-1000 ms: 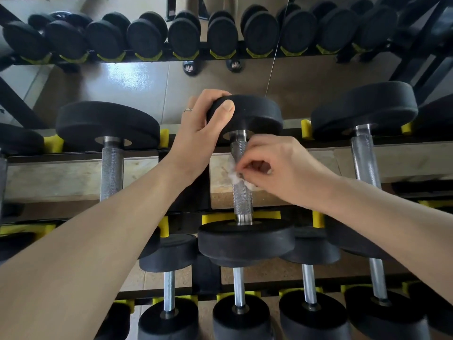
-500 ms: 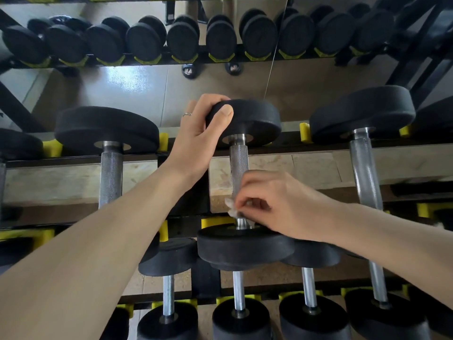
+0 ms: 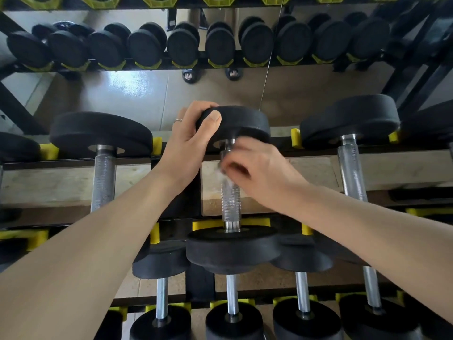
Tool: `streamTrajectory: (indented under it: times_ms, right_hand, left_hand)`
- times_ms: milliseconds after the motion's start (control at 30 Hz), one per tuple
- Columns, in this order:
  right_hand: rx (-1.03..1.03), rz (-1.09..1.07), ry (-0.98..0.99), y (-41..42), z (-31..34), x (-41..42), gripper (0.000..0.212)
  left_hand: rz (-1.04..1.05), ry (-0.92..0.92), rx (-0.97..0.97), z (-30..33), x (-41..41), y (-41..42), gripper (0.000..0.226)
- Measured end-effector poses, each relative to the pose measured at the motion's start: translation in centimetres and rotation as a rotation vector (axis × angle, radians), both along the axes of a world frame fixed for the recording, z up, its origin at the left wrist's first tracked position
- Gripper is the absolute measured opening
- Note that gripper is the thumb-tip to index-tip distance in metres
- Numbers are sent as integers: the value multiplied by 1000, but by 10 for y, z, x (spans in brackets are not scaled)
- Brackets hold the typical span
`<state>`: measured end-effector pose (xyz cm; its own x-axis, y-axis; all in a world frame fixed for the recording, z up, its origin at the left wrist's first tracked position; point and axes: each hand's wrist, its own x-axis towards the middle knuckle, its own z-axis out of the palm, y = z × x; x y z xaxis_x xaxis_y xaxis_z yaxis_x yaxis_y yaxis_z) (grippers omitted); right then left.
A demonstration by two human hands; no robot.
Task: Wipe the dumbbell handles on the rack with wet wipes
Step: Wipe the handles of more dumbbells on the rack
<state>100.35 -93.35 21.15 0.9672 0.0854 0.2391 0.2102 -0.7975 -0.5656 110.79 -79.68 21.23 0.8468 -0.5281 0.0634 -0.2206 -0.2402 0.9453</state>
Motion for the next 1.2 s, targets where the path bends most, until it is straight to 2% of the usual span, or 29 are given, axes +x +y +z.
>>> streamTrajectory:
  times_ms: [100, 300, 433, 500, 633, 733, 800, 967, 1200]
  right_hand:
    - [12, -100, -69, 6, -8, -1, 10]
    - [49, 148, 157, 4, -5, -38, 9]
    - [158, -135, 22, -21, 13, -35, 8]
    - [137, -261, 25, -44, 22, -42, 9]
    - [-10, -337, 82, -94, 33, -74, 12]
    - [-110, -375, 44, -122, 37, -95, 14]
    - [-170, -406, 7, -137, 36, -103, 14]
    - [-288, -330, 4, -159, 20, -111, 22]
    - [-181, -266, -100, -173, 2, -99, 18]
  left_hand:
    - [9, -2, 25, 0, -1, 1, 13]
    - [26, 26, 84, 11, -8, 1, 13]
    - [43, 5, 139, 15, -12, 0, 13]
    - [54, -35, 177, 16, -11, 1, 16]
    - [101, -290, 376, 25, -15, -6, 31]
    - [100, -517, 300, 49, -29, -29, 37]
    - [-40, -605, 250, 62, -41, -59, 47]
    - [-334, -533, 277, 57, -51, -144, 61]
    - [-308, -390, 296, 15, -54, -199, 38]
